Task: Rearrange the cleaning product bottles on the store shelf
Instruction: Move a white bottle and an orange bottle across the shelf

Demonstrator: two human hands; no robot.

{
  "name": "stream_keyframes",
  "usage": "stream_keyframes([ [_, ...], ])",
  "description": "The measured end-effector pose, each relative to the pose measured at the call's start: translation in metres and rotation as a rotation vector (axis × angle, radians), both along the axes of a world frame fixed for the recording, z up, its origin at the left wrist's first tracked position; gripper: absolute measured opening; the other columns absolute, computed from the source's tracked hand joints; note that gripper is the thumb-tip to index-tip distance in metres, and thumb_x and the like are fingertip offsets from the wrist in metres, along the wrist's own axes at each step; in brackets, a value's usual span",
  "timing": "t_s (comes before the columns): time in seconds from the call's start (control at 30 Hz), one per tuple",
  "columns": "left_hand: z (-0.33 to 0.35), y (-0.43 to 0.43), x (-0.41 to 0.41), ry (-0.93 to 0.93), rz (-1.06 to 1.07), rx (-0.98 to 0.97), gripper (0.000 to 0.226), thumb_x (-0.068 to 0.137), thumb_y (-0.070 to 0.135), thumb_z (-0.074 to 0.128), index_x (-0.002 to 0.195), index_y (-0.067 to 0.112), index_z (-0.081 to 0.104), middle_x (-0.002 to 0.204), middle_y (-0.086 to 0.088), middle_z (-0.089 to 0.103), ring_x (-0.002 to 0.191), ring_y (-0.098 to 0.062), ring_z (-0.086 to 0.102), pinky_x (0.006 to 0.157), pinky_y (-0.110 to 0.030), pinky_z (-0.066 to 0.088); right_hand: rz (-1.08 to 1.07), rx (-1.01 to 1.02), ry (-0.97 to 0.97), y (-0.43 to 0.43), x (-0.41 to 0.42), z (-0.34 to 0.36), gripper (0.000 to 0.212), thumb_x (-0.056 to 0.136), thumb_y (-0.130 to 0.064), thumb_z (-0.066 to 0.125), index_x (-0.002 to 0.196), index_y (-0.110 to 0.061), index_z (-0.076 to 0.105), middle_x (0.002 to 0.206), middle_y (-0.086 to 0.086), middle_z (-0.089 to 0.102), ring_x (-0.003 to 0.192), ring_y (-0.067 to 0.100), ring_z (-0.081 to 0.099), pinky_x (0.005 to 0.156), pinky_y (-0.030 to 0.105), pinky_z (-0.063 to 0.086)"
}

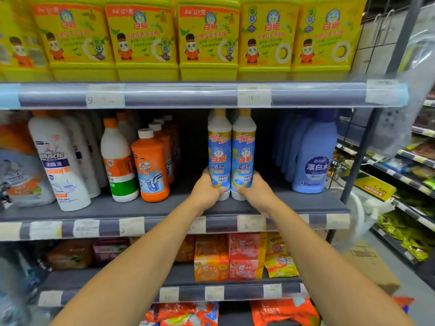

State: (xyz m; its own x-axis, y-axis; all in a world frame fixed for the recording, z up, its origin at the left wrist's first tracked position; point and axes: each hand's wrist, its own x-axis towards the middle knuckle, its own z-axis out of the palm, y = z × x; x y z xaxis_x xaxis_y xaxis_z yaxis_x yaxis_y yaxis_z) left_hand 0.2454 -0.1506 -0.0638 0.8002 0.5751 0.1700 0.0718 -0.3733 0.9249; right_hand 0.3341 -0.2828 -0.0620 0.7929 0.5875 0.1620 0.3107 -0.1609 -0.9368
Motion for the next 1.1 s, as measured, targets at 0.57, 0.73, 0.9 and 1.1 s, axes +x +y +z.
stream_keyframes([
  [0.57, -0.009, -0.139, 0.037, -0.209, 0.144, 0.576, 0.025, 0.078, -0.002, 0.063, 0.101, 0.007, 0.059, 0.097, -0.002, 0.051, 0.088, -0.017, 0.052, 0.078, -0.017, 0.037, -0.495, 0.125, -0.342, -0.141, 0.083, -0.011, 0.040, 0.079, -0.015, 0.074, 0.115, -0.013, 0.057, 0.113, 0.005, 0.057, 0.101, 0.019, 0.056, 0.081, 0.025, 0.041],
  [0.73, 0.011, -0.165, 0.104, -0.051, 0.039, -0.142, 0.025, 0.095, 0.022, 0.055, 0.117, 0.011, 0.060, 0.116, -0.007, 0.061, 0.112, -0.022, 0.055, 0.099, -0.034, 0.041, -0.362, 0.107, -0.145, -0.163, 0.115, -0.011, 0.079, 0.071, -0.020, 0.083, 0.138, -0.014, 0.041, 0.119, -0.009, 0.046, 0.107, 0.007, 0.048, 0.086, 0.022, 0.039],
  [0.9, 0.021, -0.172, 0.151, -0.188, -0.048, -0.732, 0.041, 0.102, 0.038, 0.035, 0.131, 0.014, 0.052, 0.110, 0.008, 0.067, 0.098, -0.005, 0.065, 0.083, -0.018, 0.051, -0.117, 0.122, 0.081, -0.156, 0.147, -0.007, 0.071, 0.073, 0.001, 0.078, 0.131, -0.016, 0.042, 0.123, 0.002, 0.059, 0.107, 0.018, 0.057, 0.083, 0.026, 0.046],
  [1.1, 0.005, -0.181, 0.180, -0.289, -0.060, -0.784, 0.042, 0.103, 0.037, 0.030, 0.091, 0.021, 0.066, 0.074, 0.006, 0.076, 0.069, -0.010, 0.072, 0.070, -0.030, 0.054, -0.085, 0.073, 0.108, -0.147, 0.166, -0.018, 0.047, 0.081, 0.000, 0.072, 0.121, -0.014, 0.053, 0.121, 0.009, 0.064, 0.108, 0.023, 0.059, 0.087, 0.033, 0.048],
])
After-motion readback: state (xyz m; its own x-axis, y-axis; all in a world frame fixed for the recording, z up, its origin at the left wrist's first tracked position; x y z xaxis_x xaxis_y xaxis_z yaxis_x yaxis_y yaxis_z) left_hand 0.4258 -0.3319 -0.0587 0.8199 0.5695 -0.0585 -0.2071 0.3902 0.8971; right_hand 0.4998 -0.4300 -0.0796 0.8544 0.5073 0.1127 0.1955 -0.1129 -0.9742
